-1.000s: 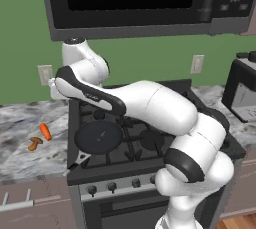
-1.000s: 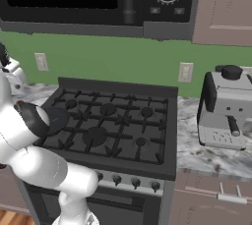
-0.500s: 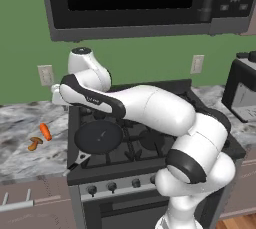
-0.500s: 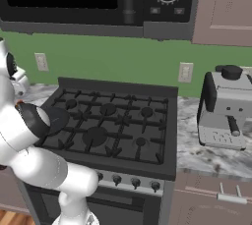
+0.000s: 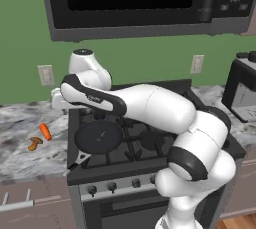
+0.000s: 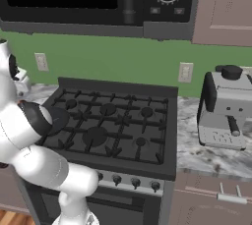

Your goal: Put the mushroom and carrot in the pan. Then turn on the front left burner and set the heat to medium.

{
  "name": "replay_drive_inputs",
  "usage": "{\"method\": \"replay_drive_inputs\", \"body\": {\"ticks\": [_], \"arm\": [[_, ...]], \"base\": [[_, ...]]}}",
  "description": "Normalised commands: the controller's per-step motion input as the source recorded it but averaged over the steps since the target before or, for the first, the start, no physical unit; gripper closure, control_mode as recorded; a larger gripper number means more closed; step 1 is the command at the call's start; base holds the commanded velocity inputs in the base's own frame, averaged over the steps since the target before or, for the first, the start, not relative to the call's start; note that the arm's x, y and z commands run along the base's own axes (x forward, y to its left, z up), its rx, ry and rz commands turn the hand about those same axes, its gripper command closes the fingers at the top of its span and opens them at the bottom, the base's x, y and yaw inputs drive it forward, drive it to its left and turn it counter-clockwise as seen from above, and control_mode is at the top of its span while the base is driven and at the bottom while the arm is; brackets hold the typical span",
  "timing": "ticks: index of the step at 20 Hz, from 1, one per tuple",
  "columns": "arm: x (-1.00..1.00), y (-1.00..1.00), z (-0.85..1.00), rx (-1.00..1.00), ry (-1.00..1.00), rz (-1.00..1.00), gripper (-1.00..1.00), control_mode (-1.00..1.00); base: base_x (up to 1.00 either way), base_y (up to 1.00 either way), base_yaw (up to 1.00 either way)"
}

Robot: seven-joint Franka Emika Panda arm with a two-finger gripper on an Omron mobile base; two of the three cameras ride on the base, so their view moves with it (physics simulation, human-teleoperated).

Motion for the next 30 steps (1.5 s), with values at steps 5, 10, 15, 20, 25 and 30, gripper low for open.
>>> {"method": "replay_drive_inputs", "body": {"ticks": [5, 10, 15, 20, 25, 30], "arm": [[0.15, 0.2, 0.0, -0.09, 0.18, 0.14, -1.0, -1.0], [0.34, 0.26, -0.1, -0.08, 0.22, 0.07, -1.0, -1.0], [0.14, 0.04, -0.23, 0.0, 0.01, 0.0, -1.0, -1.0], [0.11, 0.0, -0.26, 0.0, 0.0, 0.0, -1.0, -1.0], [0.0, 0.0, -0.21, -0.01, 0.0, 0.0, -1.0, -1.0], [0.05, 0.0, -0.16, 0.0, 0.0, 0.0, -1.0, -1.0]], "base": [[0.0, 0.0, 0.0], [0.0, 0.0, 0.0], [0.0, 0.0, 0.0], [0.0, 0.0, 0.0], [0.0, 0.0, 0.0], [0.0, 0.0, 0.0]]}}
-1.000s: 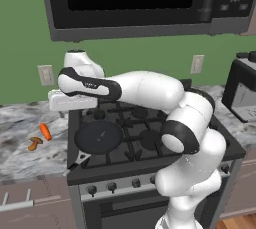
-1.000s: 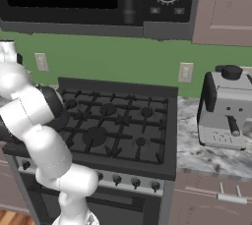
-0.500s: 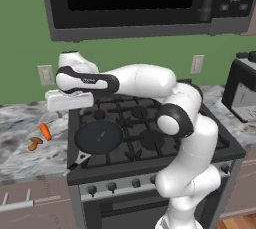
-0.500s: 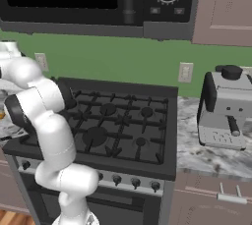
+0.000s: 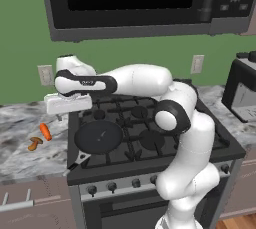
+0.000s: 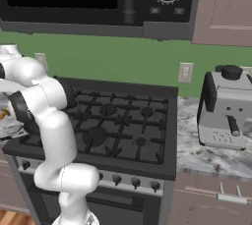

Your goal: Put the mushroom and carrot in the pan. Then turn on the front left burner and set the heat to medium.

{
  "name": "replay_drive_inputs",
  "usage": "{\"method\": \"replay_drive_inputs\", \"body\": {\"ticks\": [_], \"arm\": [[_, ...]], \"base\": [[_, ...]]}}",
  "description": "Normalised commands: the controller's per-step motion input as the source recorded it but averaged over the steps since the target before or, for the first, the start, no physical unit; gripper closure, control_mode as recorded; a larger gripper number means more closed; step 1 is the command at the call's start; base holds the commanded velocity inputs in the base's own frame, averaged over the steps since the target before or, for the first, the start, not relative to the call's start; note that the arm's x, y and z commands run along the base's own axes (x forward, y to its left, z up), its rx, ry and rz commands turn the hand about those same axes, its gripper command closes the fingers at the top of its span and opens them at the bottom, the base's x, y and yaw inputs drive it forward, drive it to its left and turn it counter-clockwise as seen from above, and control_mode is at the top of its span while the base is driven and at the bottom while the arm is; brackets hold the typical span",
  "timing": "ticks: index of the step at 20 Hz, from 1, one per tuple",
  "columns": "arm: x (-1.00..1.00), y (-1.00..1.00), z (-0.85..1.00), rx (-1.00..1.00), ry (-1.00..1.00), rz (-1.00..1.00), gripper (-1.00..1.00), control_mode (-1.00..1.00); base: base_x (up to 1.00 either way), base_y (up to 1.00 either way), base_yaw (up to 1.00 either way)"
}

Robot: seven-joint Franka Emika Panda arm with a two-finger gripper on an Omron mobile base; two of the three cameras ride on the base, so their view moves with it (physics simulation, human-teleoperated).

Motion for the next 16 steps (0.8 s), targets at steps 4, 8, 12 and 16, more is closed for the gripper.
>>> {"method": "replay_drive_inputs", "body": {"ticks": [4, 8, 12, 16], "arm": [[0.2, 0.04, -0.34, 0.0, 0.0, 0.0, -1.0, -1.0], [0.34, 0.14, -0.44, 0.0, -0.02, 0.0, -1.0, -1.0], [0.32, 0.18, -0.33, 0.0, -0.06, 0.0, -1.0, -1.0], [0.19, 0.3, -0.08, 0.0, -0.13, 0.0, -1.0, -1.0]], "base": [[0.0, 0.0, 0.0], [0.0, 0.0, 0.0], [0.0, 0.0, 0.0], [0.0, 0.0, 0.0]]}}
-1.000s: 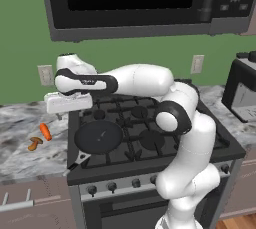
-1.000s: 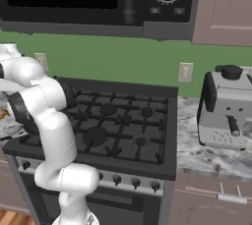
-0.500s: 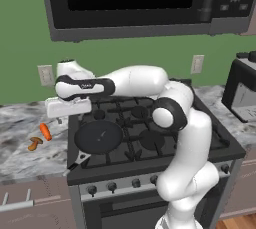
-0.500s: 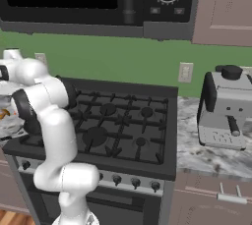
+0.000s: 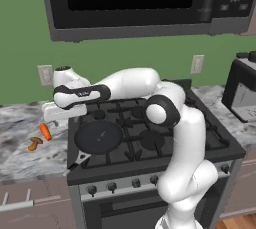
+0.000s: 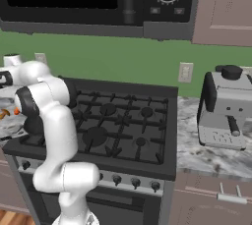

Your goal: Put the mushroom and carrot in the pan. Then turn on the front left burner and set the heat to medium.

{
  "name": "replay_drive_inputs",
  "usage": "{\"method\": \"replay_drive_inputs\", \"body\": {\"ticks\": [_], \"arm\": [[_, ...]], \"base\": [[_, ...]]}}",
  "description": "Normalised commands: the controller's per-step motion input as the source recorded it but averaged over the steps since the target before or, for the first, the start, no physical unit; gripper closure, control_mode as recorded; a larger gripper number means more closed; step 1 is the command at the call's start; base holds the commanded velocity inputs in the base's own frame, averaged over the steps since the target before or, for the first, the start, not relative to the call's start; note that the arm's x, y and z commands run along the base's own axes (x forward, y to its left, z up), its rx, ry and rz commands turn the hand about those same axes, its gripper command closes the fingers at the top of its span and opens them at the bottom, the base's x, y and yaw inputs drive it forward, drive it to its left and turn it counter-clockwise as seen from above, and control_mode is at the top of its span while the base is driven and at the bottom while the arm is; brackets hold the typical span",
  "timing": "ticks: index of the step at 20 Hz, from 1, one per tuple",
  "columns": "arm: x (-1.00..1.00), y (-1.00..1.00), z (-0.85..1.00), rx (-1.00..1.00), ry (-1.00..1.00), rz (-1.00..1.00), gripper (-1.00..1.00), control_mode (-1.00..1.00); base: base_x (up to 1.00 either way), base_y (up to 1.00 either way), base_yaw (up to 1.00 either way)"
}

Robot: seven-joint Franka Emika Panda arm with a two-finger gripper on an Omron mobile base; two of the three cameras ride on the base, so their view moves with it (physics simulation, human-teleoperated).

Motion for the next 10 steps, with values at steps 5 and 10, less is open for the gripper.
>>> {"method": "replay_drive_inputs", "body": {"ticks": [5, 10], "arm": [[0.2, 0.36, 0.0, 0.0, -0.15, 0.0, -1.0, -1.0], [0.35, 0.37, -0.04, 0.0, -0.13, 0.0, -1.0, -1.0]], "base": [[0.0, 0.0, 0.0], [0.0, 0.0, 0.0]]}}
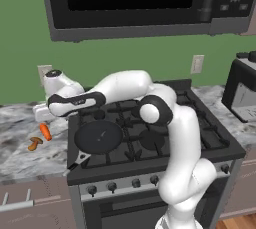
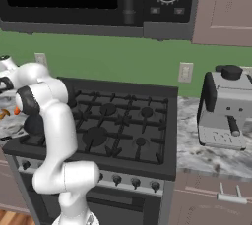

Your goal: Put the mushroom and carrot in the pan. Then turn on the front left burner and set the heat to medium.

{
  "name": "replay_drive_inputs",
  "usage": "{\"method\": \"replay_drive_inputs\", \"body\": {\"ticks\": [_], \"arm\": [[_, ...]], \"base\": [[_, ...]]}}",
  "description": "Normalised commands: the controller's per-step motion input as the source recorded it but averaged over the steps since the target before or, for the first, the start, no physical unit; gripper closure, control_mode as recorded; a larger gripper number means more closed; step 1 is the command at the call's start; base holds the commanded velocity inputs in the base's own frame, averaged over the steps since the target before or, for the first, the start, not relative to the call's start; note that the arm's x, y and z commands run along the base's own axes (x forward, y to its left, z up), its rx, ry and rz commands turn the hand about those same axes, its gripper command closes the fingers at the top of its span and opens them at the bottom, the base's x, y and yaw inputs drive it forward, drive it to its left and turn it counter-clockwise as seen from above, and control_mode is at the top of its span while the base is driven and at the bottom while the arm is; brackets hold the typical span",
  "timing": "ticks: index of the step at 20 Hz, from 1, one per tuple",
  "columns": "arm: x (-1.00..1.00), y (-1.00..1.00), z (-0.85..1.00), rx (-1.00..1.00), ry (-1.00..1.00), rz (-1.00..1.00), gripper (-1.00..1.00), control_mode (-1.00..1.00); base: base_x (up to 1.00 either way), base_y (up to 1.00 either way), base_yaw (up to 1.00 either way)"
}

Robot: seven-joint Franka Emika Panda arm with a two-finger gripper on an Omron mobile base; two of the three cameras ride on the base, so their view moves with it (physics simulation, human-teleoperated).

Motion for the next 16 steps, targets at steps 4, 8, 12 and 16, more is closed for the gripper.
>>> {"method": "replay_drive_inputs", "body": {"ticks": [4, 8, 12, 16], "arm": [[0.33, 0.33, -0.11, 0.0, -0.1, 0.0, -1.0, -1.0], [0.23, 0.26, 0.0, 0.0, -0.01, 0.0, -1.0, -1.0], [0.06, 0.13, 0.0, 0.0, 0.0, 0.0, -1.0, -1.0], [0.0, 0.01, 0.0, 0.02, 0.05, 0.04, -1.0, -1.0]], "base": [[0.0, 0.0, 0.0], [0.0, 0.0, 0.0], [0.0, 0.0, 0.0], [0.0, 0.0, 0.0]]}}
